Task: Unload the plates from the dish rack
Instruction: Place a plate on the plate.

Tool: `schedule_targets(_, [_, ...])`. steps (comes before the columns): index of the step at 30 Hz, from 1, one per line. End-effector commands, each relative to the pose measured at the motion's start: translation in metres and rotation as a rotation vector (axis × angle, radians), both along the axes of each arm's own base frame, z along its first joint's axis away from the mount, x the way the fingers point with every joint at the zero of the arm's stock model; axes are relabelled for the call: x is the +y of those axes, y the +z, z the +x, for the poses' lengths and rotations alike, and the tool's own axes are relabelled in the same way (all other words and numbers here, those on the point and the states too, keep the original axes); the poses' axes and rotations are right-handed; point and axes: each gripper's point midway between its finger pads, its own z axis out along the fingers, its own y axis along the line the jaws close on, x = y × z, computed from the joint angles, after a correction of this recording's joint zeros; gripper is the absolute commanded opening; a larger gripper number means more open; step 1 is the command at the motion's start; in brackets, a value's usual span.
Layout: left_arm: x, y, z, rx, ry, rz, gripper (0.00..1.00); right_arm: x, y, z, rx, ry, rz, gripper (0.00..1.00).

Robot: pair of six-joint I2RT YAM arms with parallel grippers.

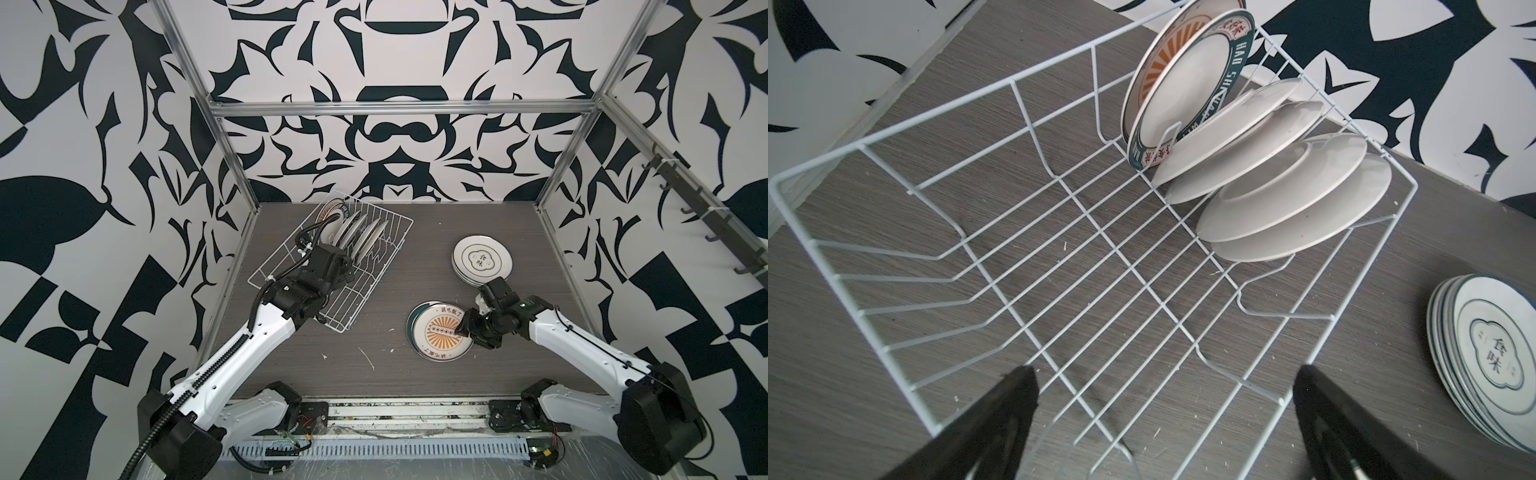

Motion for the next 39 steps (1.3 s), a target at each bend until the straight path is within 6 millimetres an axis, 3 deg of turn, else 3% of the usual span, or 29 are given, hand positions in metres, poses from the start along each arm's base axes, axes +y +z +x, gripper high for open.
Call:
schedule_targets(1, [-0.007,-0.008,-0.003,0.037,-0.064,0.006,0.99,0.001,0.011,0.008,-0.035,0.024,-0.03,0.53])
schedule_targets(22, [-0.008,-0.011,-0.006,0.052,-0.086,0.015,0.99,0.007,0.003,0.009,-0.006,0.098,-0.149,0.71])
schedule_targets(24, [-0.009,-0.011,-0.006,0.052,-0.089,0.015,0.99,0.005,0.003,0.009,-0.006,0.11,-0.189,0.84])
schedule_targets(28, [-0.015,-0.011,-0.005,0.045,-0.12,0.001,0.99,0.003,0.004,0.01,-0.008,0.121,-0.218,0.89])
schedule_targets(32, [-0.019,-0.011,-0.002,0.04,-0.141,0.0,0.99,0.002,0.012,0.014,-0.032,0.123,-0.232,0.99])
schedule_targets(39, [-0.035,-0.012,0.019,0.056,-0.206,0.068,0.99,0.002,0.035,0.03,-0.108,0.148,-0.262,0.99])
